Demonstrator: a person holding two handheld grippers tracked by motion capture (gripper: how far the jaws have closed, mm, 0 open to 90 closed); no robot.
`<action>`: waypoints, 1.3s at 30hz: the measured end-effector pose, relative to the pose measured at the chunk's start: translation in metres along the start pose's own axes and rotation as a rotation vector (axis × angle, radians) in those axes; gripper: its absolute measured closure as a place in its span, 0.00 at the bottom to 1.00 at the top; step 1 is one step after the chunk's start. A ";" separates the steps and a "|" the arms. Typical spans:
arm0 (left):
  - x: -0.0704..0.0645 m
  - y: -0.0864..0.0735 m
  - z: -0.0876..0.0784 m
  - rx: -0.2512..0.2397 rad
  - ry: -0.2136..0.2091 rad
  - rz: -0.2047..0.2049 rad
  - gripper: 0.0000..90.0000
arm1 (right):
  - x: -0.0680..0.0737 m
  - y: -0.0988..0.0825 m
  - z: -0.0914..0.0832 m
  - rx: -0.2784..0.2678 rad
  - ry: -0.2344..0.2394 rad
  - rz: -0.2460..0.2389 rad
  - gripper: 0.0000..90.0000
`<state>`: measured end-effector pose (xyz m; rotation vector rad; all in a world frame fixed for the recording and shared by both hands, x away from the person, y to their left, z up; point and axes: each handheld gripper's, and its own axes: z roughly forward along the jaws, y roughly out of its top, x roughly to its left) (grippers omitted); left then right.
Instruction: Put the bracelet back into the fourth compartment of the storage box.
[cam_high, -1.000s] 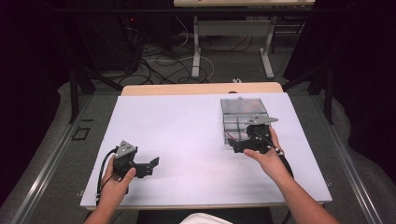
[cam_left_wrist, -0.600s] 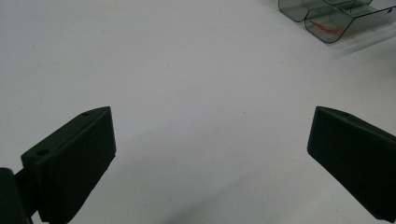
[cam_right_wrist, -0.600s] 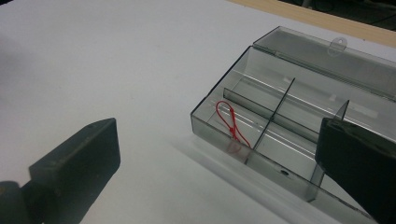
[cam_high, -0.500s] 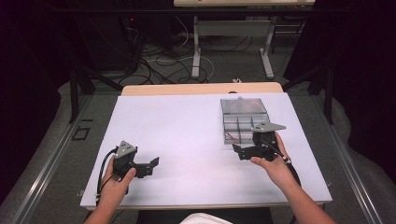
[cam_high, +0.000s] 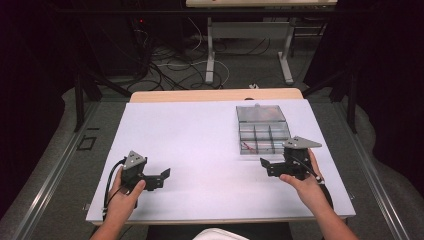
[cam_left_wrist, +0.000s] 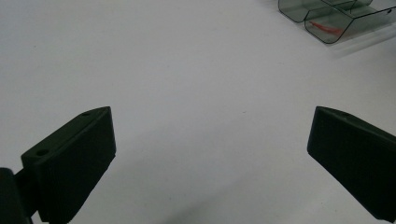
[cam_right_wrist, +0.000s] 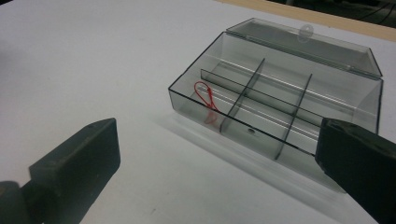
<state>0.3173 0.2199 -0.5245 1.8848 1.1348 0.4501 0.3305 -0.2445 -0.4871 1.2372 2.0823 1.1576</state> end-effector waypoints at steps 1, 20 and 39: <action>0.000 0.000 0.000 -0.001 0.000 0.000 0.01 | -0.002 -0.002 0.000 -0.006 -0.009 -0.001 0.00; 0.001 0.000 0.000 0.000 0.002 0.013 0.01 | -0.029 -0.027 0.003 -0.002 -0.089 0.020 0.00; 0.000 0.000 0.000 0.003 -0.004 0.009 0.01 | -0.049 -0.045 0.006 0.049 -0.136 0.087 0.00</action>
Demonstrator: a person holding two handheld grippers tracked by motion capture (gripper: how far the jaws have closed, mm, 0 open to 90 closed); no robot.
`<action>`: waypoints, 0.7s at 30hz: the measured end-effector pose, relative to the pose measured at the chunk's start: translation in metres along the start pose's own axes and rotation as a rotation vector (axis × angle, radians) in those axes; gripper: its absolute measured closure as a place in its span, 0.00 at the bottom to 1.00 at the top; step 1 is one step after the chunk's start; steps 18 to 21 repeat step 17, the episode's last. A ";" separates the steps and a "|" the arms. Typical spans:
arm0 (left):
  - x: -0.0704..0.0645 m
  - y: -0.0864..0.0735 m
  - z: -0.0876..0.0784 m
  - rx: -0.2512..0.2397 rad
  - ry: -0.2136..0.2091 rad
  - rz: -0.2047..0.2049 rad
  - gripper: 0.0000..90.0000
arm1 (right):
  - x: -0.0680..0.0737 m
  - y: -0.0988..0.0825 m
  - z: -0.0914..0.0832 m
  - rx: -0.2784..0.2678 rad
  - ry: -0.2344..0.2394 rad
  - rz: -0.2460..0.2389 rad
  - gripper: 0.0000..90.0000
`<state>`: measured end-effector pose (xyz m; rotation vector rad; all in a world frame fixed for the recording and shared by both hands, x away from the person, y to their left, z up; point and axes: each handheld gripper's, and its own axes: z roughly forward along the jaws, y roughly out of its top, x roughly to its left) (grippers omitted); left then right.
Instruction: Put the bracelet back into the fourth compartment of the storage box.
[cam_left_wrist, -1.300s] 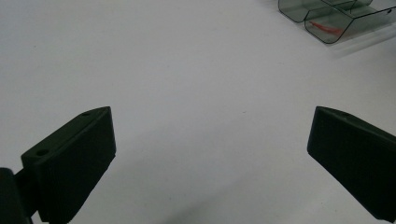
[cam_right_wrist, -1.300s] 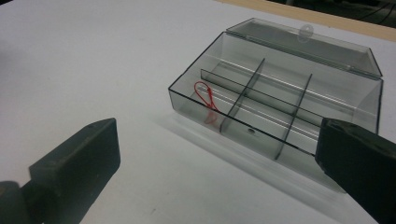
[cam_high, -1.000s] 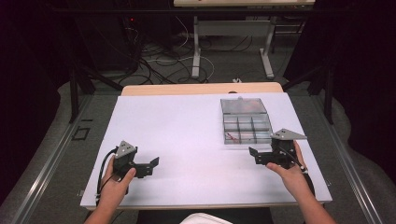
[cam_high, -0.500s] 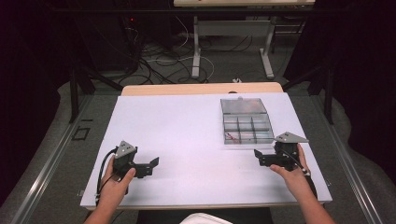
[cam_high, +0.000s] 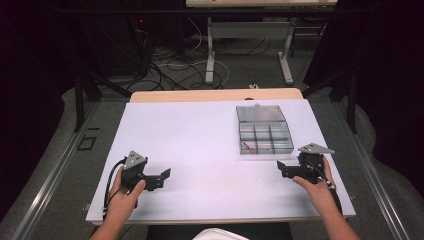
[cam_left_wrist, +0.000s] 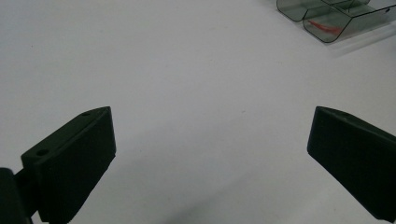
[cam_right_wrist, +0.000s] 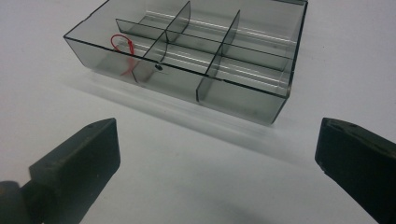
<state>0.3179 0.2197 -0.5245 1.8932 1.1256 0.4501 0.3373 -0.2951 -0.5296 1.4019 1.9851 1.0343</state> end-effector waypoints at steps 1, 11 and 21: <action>0.000 0.000 0.000 0.000 0.000 0.000 0.01 | -0.001 0.000 0.001 0.002 -0.001 0.001 0.00; 0.001 0.000 0.000 0.002 0.002 0.006 0.01 | -0.006 -0.001 0.001 0.017 -0.018 0.035 0.00; 0.001 0.000 0.001 0.001 0.001 0.007 0.01 | -0.005 -0.001 0.001 0.018 -0.020 0.028 0.00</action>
